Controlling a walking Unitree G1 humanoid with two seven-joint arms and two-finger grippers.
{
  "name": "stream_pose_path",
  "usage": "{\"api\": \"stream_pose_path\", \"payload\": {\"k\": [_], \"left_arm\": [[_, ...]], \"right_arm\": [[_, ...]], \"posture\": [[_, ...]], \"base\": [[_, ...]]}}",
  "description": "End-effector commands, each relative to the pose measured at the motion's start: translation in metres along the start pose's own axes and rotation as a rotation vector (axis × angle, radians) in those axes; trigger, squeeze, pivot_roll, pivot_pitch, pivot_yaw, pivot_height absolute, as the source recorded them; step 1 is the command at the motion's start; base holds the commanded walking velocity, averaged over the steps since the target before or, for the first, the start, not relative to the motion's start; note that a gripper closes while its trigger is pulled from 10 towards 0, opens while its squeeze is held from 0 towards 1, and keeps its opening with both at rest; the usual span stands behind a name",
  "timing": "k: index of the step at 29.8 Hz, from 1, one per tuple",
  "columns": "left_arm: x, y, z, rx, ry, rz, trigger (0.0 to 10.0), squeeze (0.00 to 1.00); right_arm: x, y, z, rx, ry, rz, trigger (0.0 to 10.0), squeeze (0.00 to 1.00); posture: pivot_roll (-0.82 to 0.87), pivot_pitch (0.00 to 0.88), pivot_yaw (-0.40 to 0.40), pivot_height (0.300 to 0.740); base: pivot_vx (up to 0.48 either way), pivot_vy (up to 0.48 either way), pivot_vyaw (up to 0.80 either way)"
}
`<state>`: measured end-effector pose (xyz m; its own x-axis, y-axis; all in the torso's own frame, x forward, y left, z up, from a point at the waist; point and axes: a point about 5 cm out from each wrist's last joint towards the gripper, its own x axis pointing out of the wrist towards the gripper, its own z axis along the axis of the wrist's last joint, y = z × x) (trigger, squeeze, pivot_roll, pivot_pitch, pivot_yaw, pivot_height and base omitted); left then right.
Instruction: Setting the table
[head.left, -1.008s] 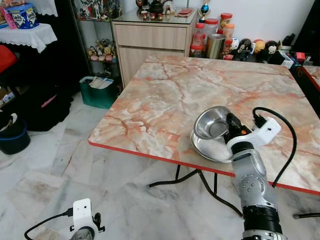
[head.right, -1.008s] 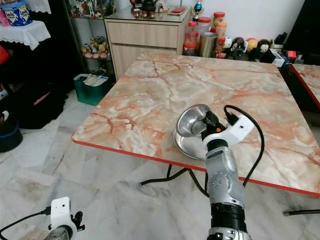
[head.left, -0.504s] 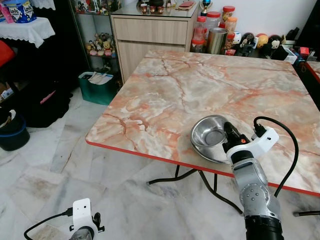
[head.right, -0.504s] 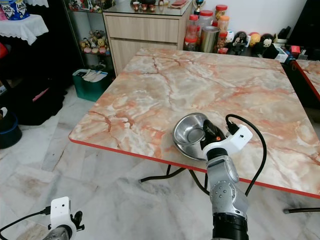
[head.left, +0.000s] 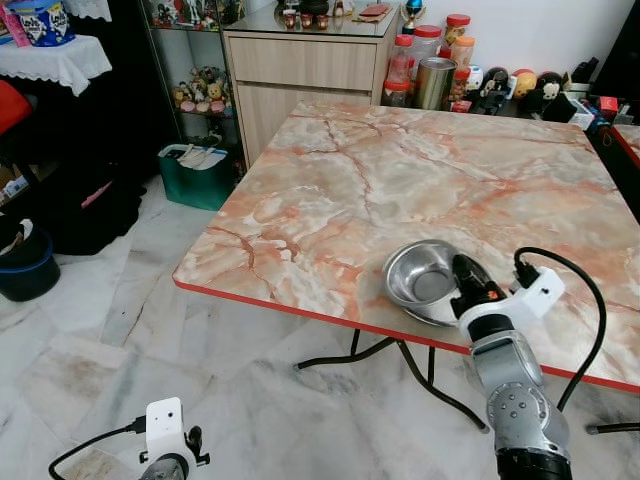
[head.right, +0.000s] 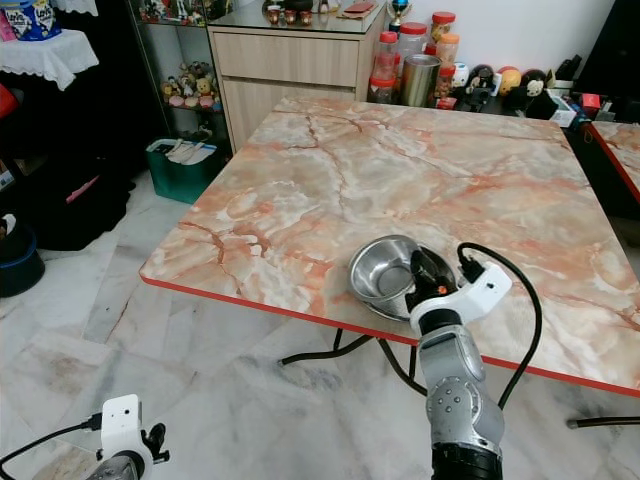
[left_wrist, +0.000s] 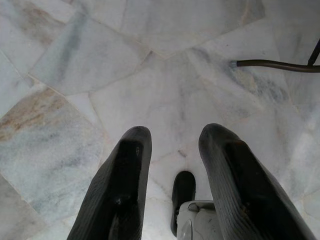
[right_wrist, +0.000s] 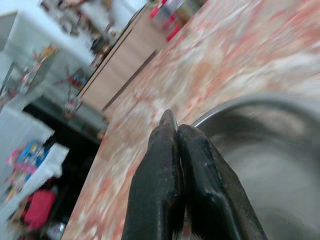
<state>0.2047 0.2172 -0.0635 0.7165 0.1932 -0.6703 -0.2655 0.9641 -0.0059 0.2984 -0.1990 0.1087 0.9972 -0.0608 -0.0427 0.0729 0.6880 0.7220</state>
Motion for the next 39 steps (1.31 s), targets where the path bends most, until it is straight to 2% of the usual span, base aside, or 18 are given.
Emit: {"api": "stream_pose_path", "payload": {"k": [1, 5, 11, 19, 36, 37, 38, 39], "left_arm": [[-0.001, 0.004, -0.004, 0.013, 0.019, 0.004, 10.0, 0.0], [-0.001, 0.003, -0.005, 0.014, 0.024, 0.0, 10.0, 0.0], [-0.001, 0.005, -0.006, 0.021, 0.028, -0.001, 10.0, 0.0], [-0.002, 0.006, -0.006, 0.026, 0.029, -0.001, 10.0, 0.0], [-0.002, 0.005, -0.007, 0.036, 0.027, -0.008, 10.0, 0.0], [-0.002, 0.005, -0.007, 0.036, 0.027, -0.008, 10.0, 0.0], [-0.002, 0.005, -0.007, 0.035, 0.027, -0.008, 10.0, 0.0], [-0.002, 0.006, -0.007, 0.035, 0.027, -0.007, 10.0, 0.0]], "right_arm": [[0.002, 0.004, 0.005, 0.007, -0.026, 0.007, 10.0, 0.0], [0.002, 0.002, 0.009, 0.064, -0.079, 0.005, 10.0, 0.0], [0.0, -0.005, -0.001, 0.051, -0.042, -0.013, 10.0, 0.0], [-0.003, -0.024, -0.015, 0.03, -0.008, -0.069, 10.0, 0.0], [0.004, -0.029, -0.015, 0.004, -0.026, -0.088, 10.0, 0.0], [0.004, -0.028, -0.015, 0.004, -0.025, -0.088, 10.0, 0.11], [0.004, -0.028, -0.016, 0.003, -0.026, -0.088, 10.0, 0.39], [0.004, -0.028, -0.017, 0.002, -0.026, -0.087, 10.0, 0.99]], "posture": [[0.06, 0.0, 0.003, 0.728], [0.06, 0.0, 0.006, 0.728], [0.06, 0.0, 0.007, 0.728], [0.06, 0.0, 0.011, 0.728], [0.07, 0.0, 0.011, 0.728], [0.07, 0.0, 0.013, 0.728], [0.07, 0.0, 0.012, 0.728], [0.07, 0.0, 0.012, 0.728]], "base": [[0.0, 0.0, 0.0], [0.0, 0.0, 0.0], [0.0, 0.0, 0.0], [0.0, 0.0, 0.0], [0.0, 0.0, 0.0], [0.0, 0.0, 0.0], [0.0, 0.0, 0.0], [0.0, 0.0, 0.0]]}}
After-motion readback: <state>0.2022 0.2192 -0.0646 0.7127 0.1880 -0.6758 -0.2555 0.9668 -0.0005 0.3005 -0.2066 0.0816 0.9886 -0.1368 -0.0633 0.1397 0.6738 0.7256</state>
